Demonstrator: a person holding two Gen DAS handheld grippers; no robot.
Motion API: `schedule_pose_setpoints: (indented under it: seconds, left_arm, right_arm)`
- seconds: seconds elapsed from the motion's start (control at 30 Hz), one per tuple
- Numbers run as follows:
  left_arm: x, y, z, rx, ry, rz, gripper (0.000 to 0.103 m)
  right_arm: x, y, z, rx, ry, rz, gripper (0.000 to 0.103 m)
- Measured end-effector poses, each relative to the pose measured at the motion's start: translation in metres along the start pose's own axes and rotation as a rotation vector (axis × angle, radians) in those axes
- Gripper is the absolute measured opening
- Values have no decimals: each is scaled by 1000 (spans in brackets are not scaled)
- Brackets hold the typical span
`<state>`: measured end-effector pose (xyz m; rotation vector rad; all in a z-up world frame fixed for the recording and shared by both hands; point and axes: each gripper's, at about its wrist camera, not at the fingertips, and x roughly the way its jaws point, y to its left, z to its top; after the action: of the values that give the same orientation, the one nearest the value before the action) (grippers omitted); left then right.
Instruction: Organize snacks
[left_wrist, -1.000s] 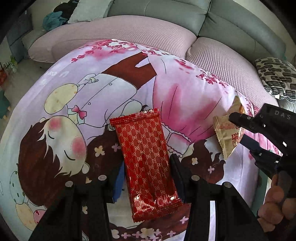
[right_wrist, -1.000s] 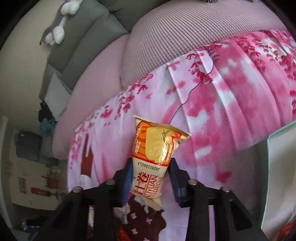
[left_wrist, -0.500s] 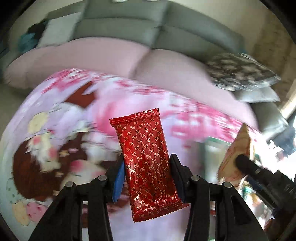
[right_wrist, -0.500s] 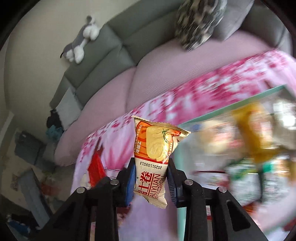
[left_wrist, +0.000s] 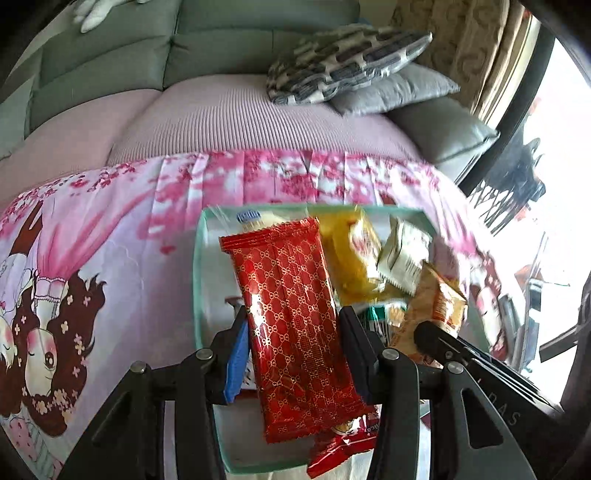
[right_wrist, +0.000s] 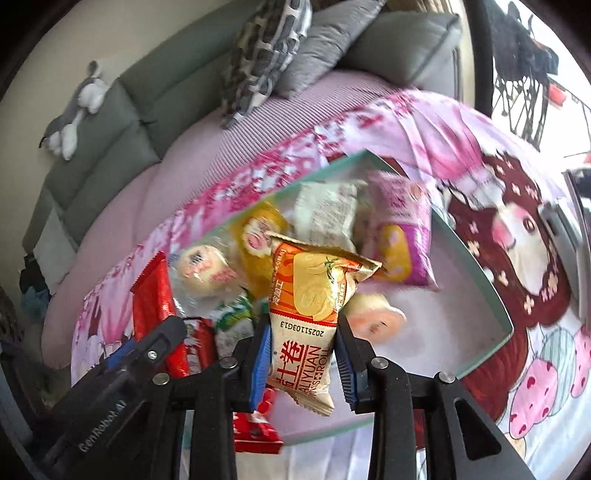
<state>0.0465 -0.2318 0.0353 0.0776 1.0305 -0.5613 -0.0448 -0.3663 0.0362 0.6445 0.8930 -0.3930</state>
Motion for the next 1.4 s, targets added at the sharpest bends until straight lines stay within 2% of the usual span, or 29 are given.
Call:
schedule_pose_setpoints:
  seconds: [0.07, 0.13, 0.17, 0.2, 0.23, 0.33, 0.5, 0.7, 0.83, 0.9, 1.1, 1.4]
  left_arm:
    - [-3, -2, -2, 2, 2, 10, 50]
    - [-10, 1, -2, -8, -12, 15, 60]
    - [-15, 4, -3, -15, -22, 20, 63]
    - [-19, 7, -5, -20, -29, 23, 64]
    - [-23, 10, -7, -28, -33, 28, 64]
    - [-34, 22, -17, -46, -29, 99, 67]
    - [-47, 44, -37, -98, -24, 198, 83]
    - [-49, 69, -76, -116, 14, 332, 84]
    - [-51, 82, -91, -138, 40, 376, 84]
    - [-53, 86, -94, -149, 43, 398, 84]
    - [-57, 95, -96, -176, 41, 428, 84]
    - [-52, 95, -96, -164, 55, 464, 84]
  right_arm:
    - [-1, -4, -5, 3, 8, 13, 36]
    - [-2, -8, -9, 3, 8, 22, 38]
    - [-4, -9, -12, 2, 6, 24, 42]
    - [-7, -9, -14, 1, 4, 27, 51]
    - [-9, -10, -17, -2, 3, 30, 54]
    - [-12, -11, -26, -20, 5, 34, 57]
    - [-20, -3, -50, -90, 10, 8, 71]
    - [-24, 17, -74, -174, 16, 18, 82]
    - [-24, 30, -82, -231, 15, 20, 85]
    - [-25, 35, -84, -250, 6, 12, 92]
    - [-22, 39, -86, -276, 0, -12, 99]
    - [-16, 34, -86, -270, 6, -29, 103]
